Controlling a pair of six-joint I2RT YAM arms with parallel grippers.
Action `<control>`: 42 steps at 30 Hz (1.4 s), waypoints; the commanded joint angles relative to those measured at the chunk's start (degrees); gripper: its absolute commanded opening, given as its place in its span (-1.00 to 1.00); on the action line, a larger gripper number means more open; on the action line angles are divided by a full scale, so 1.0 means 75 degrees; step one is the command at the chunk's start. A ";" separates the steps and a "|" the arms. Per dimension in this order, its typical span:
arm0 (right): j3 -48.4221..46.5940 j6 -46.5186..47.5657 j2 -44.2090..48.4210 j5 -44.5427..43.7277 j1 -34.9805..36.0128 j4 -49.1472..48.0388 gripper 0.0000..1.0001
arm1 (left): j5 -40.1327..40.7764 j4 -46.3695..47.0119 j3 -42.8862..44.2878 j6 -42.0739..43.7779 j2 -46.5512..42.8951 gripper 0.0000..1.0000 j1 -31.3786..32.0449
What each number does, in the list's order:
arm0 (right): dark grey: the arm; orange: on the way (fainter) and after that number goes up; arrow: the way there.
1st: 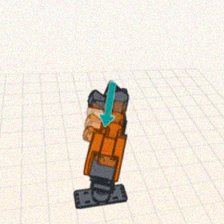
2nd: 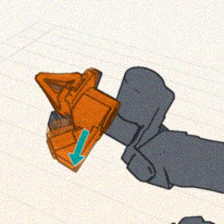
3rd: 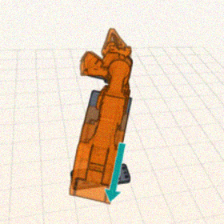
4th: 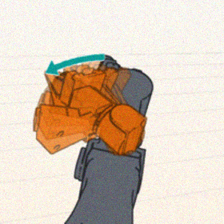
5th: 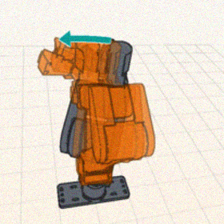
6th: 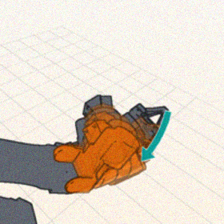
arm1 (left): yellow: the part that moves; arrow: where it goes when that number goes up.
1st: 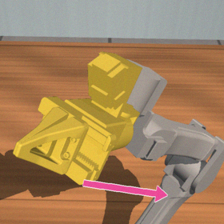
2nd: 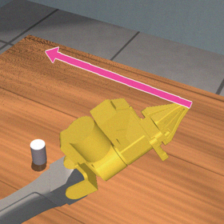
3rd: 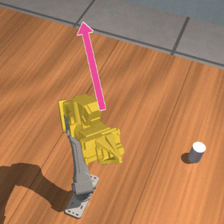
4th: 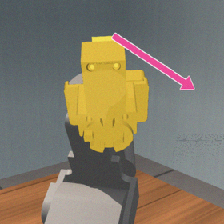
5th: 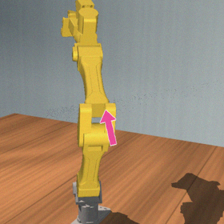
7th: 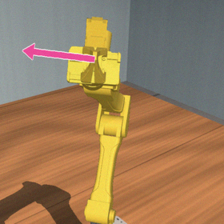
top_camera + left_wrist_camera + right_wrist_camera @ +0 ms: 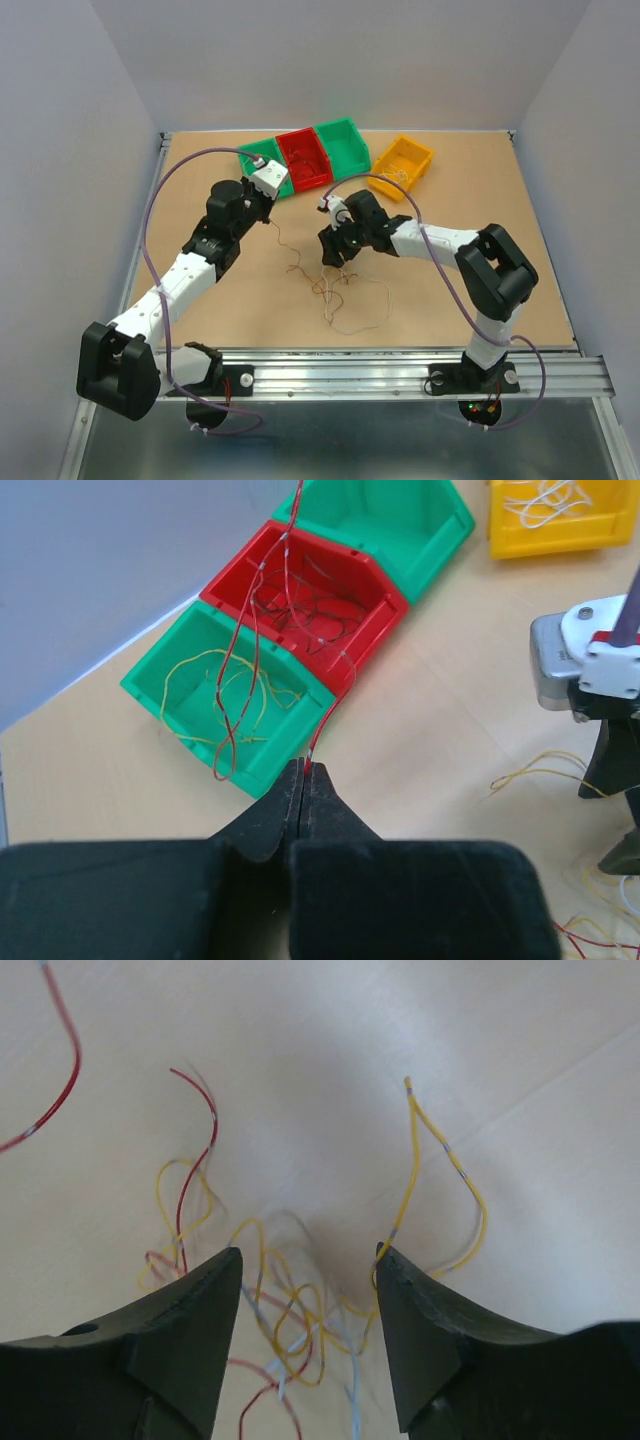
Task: Untangle the cables
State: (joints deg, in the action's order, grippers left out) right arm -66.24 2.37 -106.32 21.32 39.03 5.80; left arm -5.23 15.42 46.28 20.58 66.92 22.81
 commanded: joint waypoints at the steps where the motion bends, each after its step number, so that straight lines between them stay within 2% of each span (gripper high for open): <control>1: 0.0627 0.0352 0.1319 0.0509 0.0023 0.0012 0.40 | -0.1313 -0.0204 0.0682 -0.0071 -0.0262 -1.00 0.0029; 2: 0.0745 0.0282 0.1773 0.0369 0.0023 -0.0058 0.54 | -0.1503 -0.0367 0.0801 -0.0176 -0.0250 -1.00 0.0041; 3: 0.1001 0.0177 0.1975 0.0194 0.0023 -0.0279 0.80 | -0.1679 -0.0461 0.1069 -0.0189 -0.0157 -1.00 0.0087; 5: 0.1202 -0.0104 0.2548 -0.0192 0.0023 -0.0468 0.91 | -0.2043 -0.0742 0.1351 -0.0212 -0.0040 -1.00 0.0297; 7: 0.1483 -0.0257 0.2901 -0.0720 0.0023 -0.0702 1.00 | -0.1963 -0.0849 0.1690 -0.0224 0.0171 -1.00 0.0555; 10: 0.2009 -0.0525 0.3651 -0.1819 0.0035 -0.1498 1.00 | -0.1705 -0.0919 0.2066 -0.0248 0.0464 -1.00 0.1199; 11: 0.2185 -0.0608 0.3908 -0.2624 0.0023 -0.1756 1.00 | -0.1612 -0.0931 0.2172 -0.0259 0.0674 -1.00 0.1503; 14: 0.3005 -0.0750 0.4869 -0.3496 0.0023 -0.2775 1.00 | -0.1341 -0.0943 0.2710 -0.0318 0.1212 -1.00 0.1868; 16: 0.3486 -0.0762 0.5640 -0.3604 0.0023 -0.3558 1.00 | -0.1318 -0.0920 0.3178 -0.0481 0.1483 -1.00 0.1963; 19: 0.4295 -0.0657 0.6474 -0.3581 0.0023 -0.4298 1.00 | -0.1248 -0.0395 0.3356 -0.0738 0.1905 -1.00 0.1963; 22: 0.4694 -0.0412 0.7014 -0.3453 0.0011 -0.4511 1.00 | -0.1526 0.0052 0.2972 -0.0973 0.1965 -1.00 0.1951; 26: 0.5291 0.0210 0.7413 -0.3567 0.0011 -0.5318 1.00 | -0.1739 0.0089 0.2443 -0.0963 0.1580 -1.00 0.1951; 31: 0.5633 0.0130 0.7520 -0.4108 0.0011 -0.6223 1.00 | -0.2091 0.0100 0.1670 -0.0834 0.1051 -1.00 0.1963; 35: 0.5726 0.0316 0.7368 -0.3255 0.0011 -0.6480 1.00 | -0.2254 -0.0051 0.1634 -0.0915 0.0875 -1.00 0.1963; 38: 0.5761 0.0492 0.7123 -0.1863 0.0023 -0.6703 1.00 | -0.2512 -0.0134 0.1669 -0.1044 0.0852 -1.00 0.1951; 42: 0.5633 0.0411 0.6736 -0.1286 0.0011 -0.6890 1.00 | -0.2665 -0.0146 0.1669 -0.1138 0.0793 -1.00 0.1963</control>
State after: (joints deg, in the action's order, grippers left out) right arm -24.58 4.36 -53.98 4.19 39.03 -40.38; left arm -22.57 12.43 58.48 13.28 75.29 37.47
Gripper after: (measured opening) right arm 0.999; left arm 0.026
